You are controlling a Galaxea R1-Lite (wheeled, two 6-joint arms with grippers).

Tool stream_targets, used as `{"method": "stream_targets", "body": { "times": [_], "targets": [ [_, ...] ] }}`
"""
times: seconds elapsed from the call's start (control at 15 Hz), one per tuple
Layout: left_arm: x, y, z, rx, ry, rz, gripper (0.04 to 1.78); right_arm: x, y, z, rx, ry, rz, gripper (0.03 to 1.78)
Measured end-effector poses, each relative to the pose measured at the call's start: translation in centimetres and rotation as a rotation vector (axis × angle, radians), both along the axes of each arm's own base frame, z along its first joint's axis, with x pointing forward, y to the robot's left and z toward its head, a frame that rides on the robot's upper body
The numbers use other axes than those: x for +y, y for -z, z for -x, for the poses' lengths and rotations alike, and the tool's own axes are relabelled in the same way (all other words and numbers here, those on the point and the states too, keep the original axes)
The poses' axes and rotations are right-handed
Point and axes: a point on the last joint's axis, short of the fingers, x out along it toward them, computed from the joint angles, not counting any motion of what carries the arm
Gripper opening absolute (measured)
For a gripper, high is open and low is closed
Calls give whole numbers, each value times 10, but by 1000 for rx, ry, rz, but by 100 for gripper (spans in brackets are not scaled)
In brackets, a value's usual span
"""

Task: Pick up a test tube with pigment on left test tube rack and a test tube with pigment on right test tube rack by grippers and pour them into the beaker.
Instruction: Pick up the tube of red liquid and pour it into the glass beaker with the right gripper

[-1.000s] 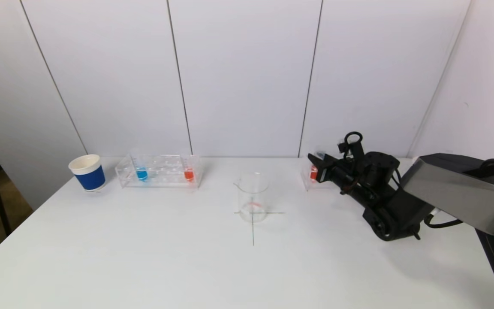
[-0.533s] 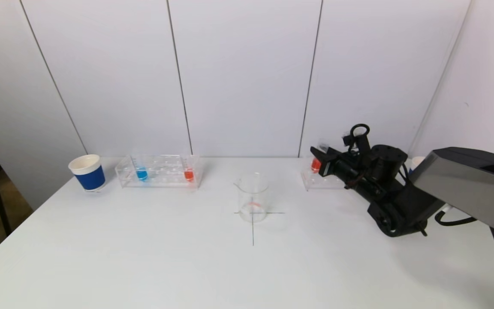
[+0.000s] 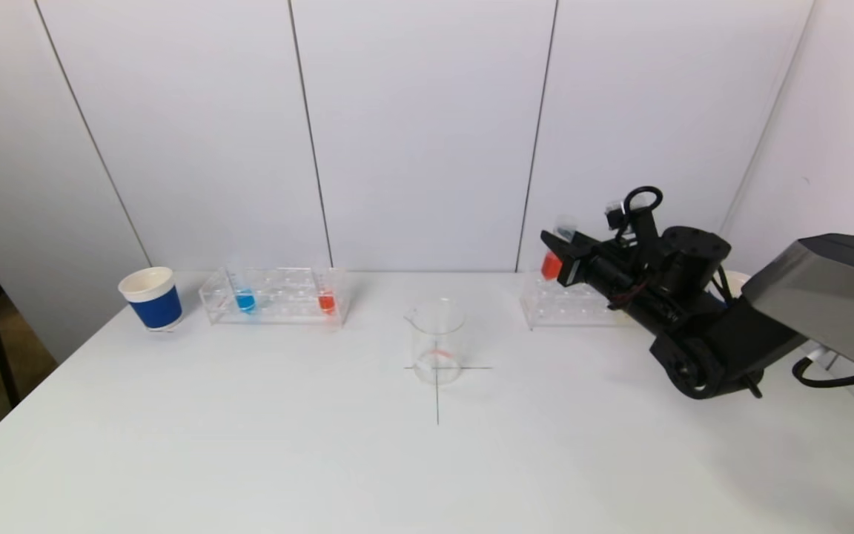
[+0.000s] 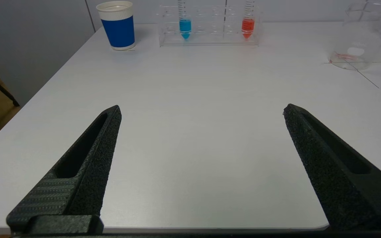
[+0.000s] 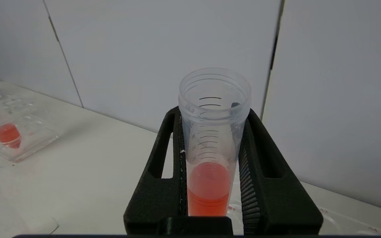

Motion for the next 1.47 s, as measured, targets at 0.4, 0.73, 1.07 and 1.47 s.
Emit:
{"method": "stream_targets", "body": {
  "times": [0.4,0.73,1.07,1.47],
  "targets": [
    [0,0,0,0,0,0,172,20,-39,18,-67,-31,98,50],
    [0,0,0,0,0,0,172,28,-64,32,-129,-38,209,50],
    [0,0,0,0,0,0,172,32,-96,37,-172,-41,264,50],
    [0,0,0,0,0,0,172,41,-113,36,-272,-51,341,50]
  ]
}}
